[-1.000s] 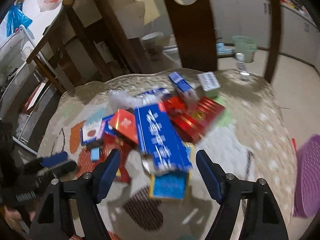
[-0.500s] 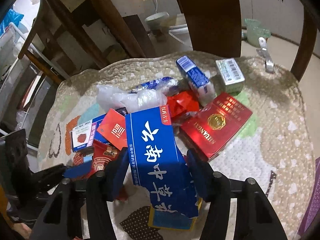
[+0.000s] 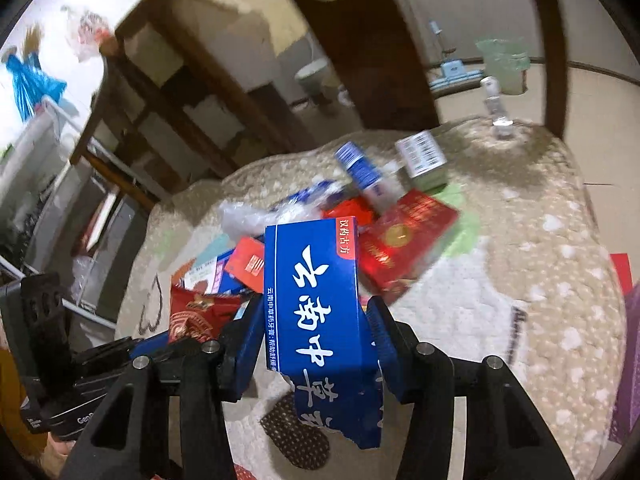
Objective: Collect trash
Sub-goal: 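Carry both items to the purple basket and open both tools to drop them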
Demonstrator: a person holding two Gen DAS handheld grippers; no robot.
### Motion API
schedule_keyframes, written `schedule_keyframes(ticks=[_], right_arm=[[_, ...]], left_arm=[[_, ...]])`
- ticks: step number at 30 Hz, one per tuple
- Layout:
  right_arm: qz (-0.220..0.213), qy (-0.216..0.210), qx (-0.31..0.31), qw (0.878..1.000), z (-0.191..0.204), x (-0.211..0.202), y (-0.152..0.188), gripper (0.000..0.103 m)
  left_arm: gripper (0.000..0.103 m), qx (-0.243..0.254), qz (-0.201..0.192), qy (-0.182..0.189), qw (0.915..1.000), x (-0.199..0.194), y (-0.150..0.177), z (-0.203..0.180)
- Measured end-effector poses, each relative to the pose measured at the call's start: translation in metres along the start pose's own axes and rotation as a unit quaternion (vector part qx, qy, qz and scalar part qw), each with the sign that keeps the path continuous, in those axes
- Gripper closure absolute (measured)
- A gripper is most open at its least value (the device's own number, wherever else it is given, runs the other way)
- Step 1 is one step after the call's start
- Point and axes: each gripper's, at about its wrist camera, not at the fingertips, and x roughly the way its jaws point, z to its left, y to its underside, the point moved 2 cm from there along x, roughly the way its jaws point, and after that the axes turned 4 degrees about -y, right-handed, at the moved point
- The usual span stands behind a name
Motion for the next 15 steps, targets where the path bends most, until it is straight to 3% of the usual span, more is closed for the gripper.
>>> schedule_keyframes(ticks=[8, 15], right_arm=[[-0.093, 0.065, 0.050, 0.992, -0.080, -0.076, 0.008, 0.047], [-0.180, 0.152, 0.153, 0.960, -0.191, -0.150, 0.028, 0.047]], left_arm=[[0.079, 0.074, 0.005, 0.013, 0.9972, 0.006, -0.014, -0.074], [0.079, 0.141, 0.030, 0.061, 0.9876, 0.042, -0.026, -0.165]])
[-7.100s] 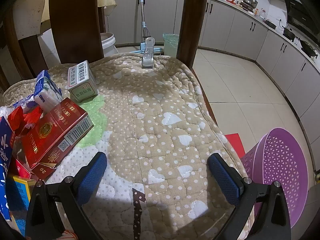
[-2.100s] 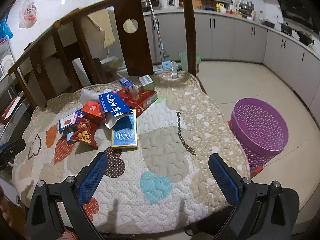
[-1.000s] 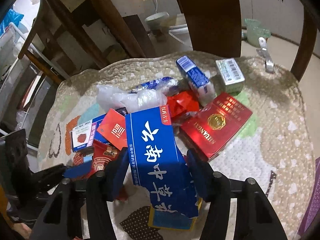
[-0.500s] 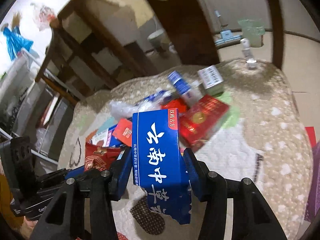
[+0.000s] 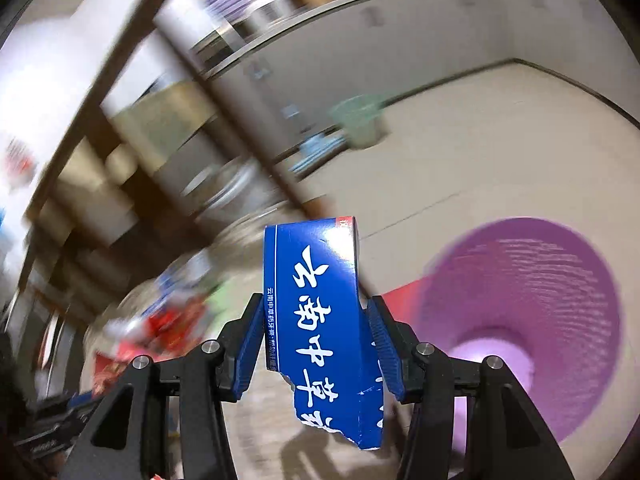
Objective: Collect trash
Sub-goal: 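Carry both items to the purple basket and open both tools to drop them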
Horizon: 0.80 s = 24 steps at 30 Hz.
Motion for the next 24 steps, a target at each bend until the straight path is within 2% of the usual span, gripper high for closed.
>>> schedule_keyframes(ticks=[4, 8, 13, 20, 23, 24], right_arm=[[-0.023, 0.037, 0.078, 0.996, -0.066, -0.009, -0.006, 0.047], [-0.009, 0.050, 0.139, 0.989, -0.110, -0.006, -0.014, 0.047], [0.017, 0.073, 0.144, 0.987, -0.123, -0.002, -0.008, 0.047], [0.024, 0.065, 0.143, 0.987, -0.135, -0.004, -0.004, 0.046], [0.022, 0.063, 0.141, 0.988, -0.132, -0.004, -0.005, 0.045], [0.020, 0.059, 0.142, 0.988, -0.131, -0.004, -0.005, 0.045]], left_arm=[[0.079, 0.036, 0.019, 0.028, 0.9988, 0.036, -0.020, -0.050], [0.079, 0.063, 0.033, 0.062, 0.9955, 0.070, -0.035, -0.097], [0.079, 0.091, 0.054, 0.081, 0.9911, 0.111, -0.047, -0.142], [0.078, 0.105, 0.075, 0.084, 0.9881, 0.144, -0.051, -0.166], [0.072, 0.102, 0.073, 0.082, 0.9887, 0.152, -0.057, -0.167], [0.065, 0.100, 0.072, 0.084, 0.9888, 0.152, -0.058, -0.167]])
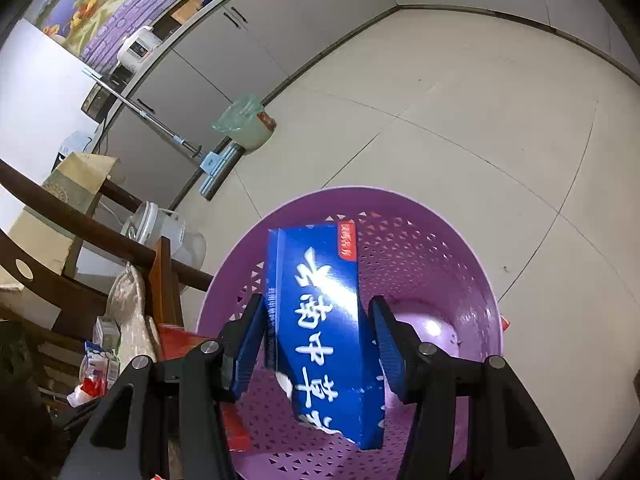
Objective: Collect trash
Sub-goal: 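Carry both items to the purple basket and open both tools to drop them, then grasp the blue-yellow card box with the right tool while the left tool grasps the red pack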
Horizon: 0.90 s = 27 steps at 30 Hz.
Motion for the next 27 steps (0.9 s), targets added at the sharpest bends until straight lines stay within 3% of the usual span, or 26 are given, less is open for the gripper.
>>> schedule_keyframes(ticks=[1, 3, 9, 16, 23, 27], right_arm=[[-0.002, -0.003, 0.000, 1.000, 0.002, 0.000, 0.000, 0.045], [-0.007, -0.007, 0.000, 1.000, 0.004, -0.002, 0.000, 0.043], [-0.011, -0.023, -0.011, 1.000, 0.023, -0.001, 0.000, 0.040], [-0.013, -0.058, -0.052, 0.997, 0.074, 0.005, 0.005, 0.038], [-0.001, -0.090, -0.091, 0.992, 0.119, 0.018, 0.024, 0.036], [0.027, -0.123, -0.109, 0.986, 0.148, 0.031, 0.044, 0.035]], left_arm=[[0.058, -0.003, -0.003, -0.001, 1.0000, 0.000, -0.001, 0.001], [0.053, -0.011, -0.009, -0.003, 0.9999, -0.005, 0.000, 0.005], [0.047, -0.022, -0.023, -0.007, 0.9995, -0.035, 0.014, 0.011], [0.043, -0.037, -0.050, -0.027, 0.9977, -0.082, 0.044, 0.031], [0.037, -0.060, -0.083, -0.088, 0.9908, -0.138, 0.082, 0.077], [0.035, -0.115, -0.091, -0.134, 0.9801, -0.167, 0.112, 0.131]])
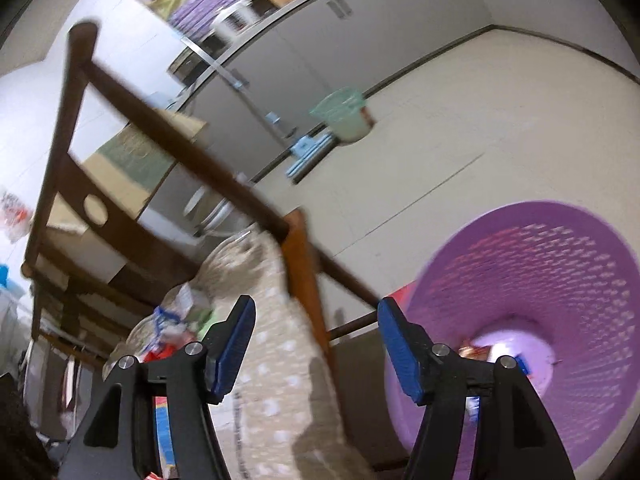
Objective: Collect trash
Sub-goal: 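Grasp the blue-yellow card box with the right tool while the left tool grasps the red pack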
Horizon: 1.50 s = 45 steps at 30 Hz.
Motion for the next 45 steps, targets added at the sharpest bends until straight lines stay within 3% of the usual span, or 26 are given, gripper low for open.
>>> schedule_keyframes(ticks=[5, 7, 14, 18, 23, 26, 28, 30, 34, 41, 43, 45], right_arm=[[0.063, -0.071, -0.037, 0.995, 0.049, 0.033, 0.030, 0.032], [0.093, -0.095, -0.066, 0.989, 0.075, 0.046, 0.048, 0.031], [0.165, -0.133, -0.135, 0.968, 0.127, 0.077, 0.102, 0.030], [0.174, -0.132, -0.169, 0.961, 0.145, 0.086, 0.121, 0.021], [0.183, -0.113, -0.212, 0.953, 0.162, 0.094, 0.146, 0.017], [0.200, -0.101, -0.235, 0.946, 0.168, 0.101, 0.162, 0.017], [0.199, -0.079, -0.264, 0.940, 0.172, 0.102, 0.171, 0.023], [0.197, -0.052, -0.292, 0.935, 0.173, 0.103, 0.172, 0.032], [0.180, -0.018, -0.276, 0.944, 0.155, 0.098, 0.153, 0.032], [0.148, 0.037, -0.209, 0.966, 0.109, 0.085, 0.110, 0.037], [0.153, 0.024, -0.184, 0.971, 0.104, 0.086, 0.102, 0.038], [0.154, 0.015, -0.167, 0.974, 0.098, 0.084, 0.097, 0.038]], left_arm=[[0.035, -0.110, -0.006, -0.074, 0.9911, -0.014, 0.008, 0.095], [0.034, -0.131, -0.013, -0.091, 0.9871, -0.020, 0.005, 0.122], [0.034, -0.080, -0.005, -0.141, 0.9867, 0.017, -0.039, 0.159], [0.034, -0.077, 0.044, -0.116, 0.9893, 0.047, -0.045, 0.167], [0.034, -0.058, 0.069, -0.095, 0.9914, 0.048, -0.027, 0.161], [0.043, -0.069, 0.092, -0.070, 0.9909, 0.046, -0.010, 0.164], [0.049, -0.092, 0.109, -0.042, 0.9889, 0.043, 0.003, 0.168], [0.050, -0.119, 0.125, -0.010, 0.9850, 0.043, 0.017, 0.172], [0.049, -0.105, 0.124, -0.002, 0.9867, 0.040, 0.040, 0.157], [0.043, -0.046, 0.120, 0.012, 0.9916, 0.030, 0.046, 0.113], [0.034, -0.021, 0.116, 0.003, 0.9930, 0.030, 0.046, 0.101], [0.034, 0.000, 0.118, -0.016, 0.9929, 0.033, 0.045, 0.094]])
